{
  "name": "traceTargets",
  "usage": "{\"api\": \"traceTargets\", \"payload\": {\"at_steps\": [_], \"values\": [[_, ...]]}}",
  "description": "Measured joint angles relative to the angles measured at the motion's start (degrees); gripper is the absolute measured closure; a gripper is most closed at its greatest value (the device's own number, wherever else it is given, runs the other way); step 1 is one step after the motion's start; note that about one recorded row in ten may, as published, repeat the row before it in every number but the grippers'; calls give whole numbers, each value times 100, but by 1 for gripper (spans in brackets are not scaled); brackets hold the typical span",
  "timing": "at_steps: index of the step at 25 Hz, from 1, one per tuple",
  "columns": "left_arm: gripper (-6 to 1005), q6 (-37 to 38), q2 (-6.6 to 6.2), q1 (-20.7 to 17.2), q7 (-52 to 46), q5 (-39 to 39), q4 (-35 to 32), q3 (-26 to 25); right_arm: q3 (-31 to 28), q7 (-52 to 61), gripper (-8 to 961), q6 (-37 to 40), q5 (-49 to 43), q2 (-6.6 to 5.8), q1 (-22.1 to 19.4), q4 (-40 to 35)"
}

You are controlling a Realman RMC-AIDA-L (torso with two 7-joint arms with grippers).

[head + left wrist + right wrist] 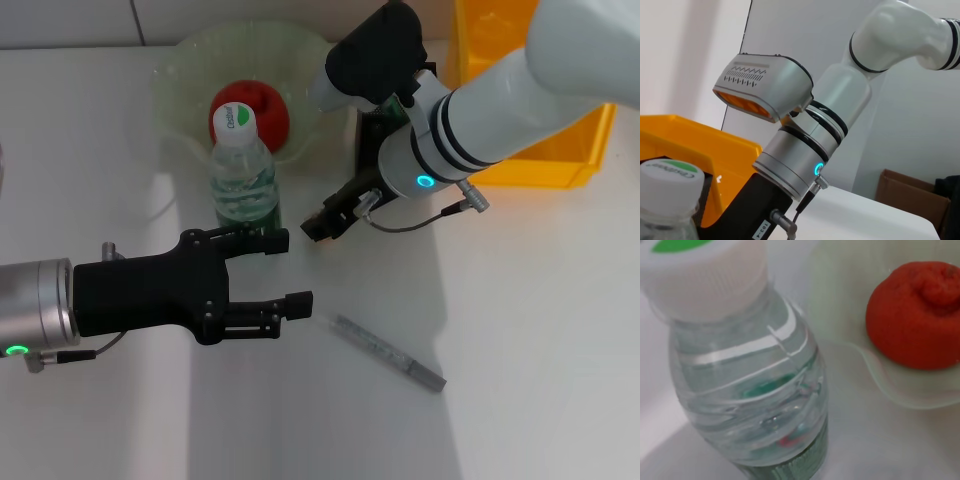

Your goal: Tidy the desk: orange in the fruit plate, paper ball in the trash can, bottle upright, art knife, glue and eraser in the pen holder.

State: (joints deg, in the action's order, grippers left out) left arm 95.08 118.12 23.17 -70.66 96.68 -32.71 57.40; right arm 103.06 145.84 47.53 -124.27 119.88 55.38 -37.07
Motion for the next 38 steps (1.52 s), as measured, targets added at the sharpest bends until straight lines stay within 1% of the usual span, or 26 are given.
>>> {"api": "traceTargets", "payload": {"at_steps": [12, 22, 26, 29, 30, 31, 32, 34, 38], "values": [[154, -24, 0, -8, 0, 0, 2, 0, 112, 17, 523, -34, 18, 0, 1, 16], [155, -21, 0, -38, 7, 0, 1, 0, 91, 31, 669, 12, 28, 0, -10, -5], [155, -4, 0, -40, 9, 0, 2, -1, 49, 32, 709, 164, 19, -17, -128, -195], [155, 2, 0, -41, 9, 0, 2, -16, 8, 32, 719, 407, -6, -60, -381, -588], [155, 5, 0, -41, 9, 0, 1, -22, -92, 31, 719, 562, -83, -72, -560, -865], [155, 26, 0, -41, 9, 0, 1, -26, -361, 31, 719, 872, -402, -73, -914, -1409], [155, 26, 0, -41, 9, 0, 1, -26, -361, 31, 719, 872, -402, -73, -914, -1409], [155, 53, 0, -36, 9, 0, 1, -34, -639, 55, 719, 1220, -846, -49, -1340, -2059], [155, 73, 0, -25, 9, 0, 2, -46, -881, 220, 719, 1743, -1331, -44, -2107, -3384]]}}
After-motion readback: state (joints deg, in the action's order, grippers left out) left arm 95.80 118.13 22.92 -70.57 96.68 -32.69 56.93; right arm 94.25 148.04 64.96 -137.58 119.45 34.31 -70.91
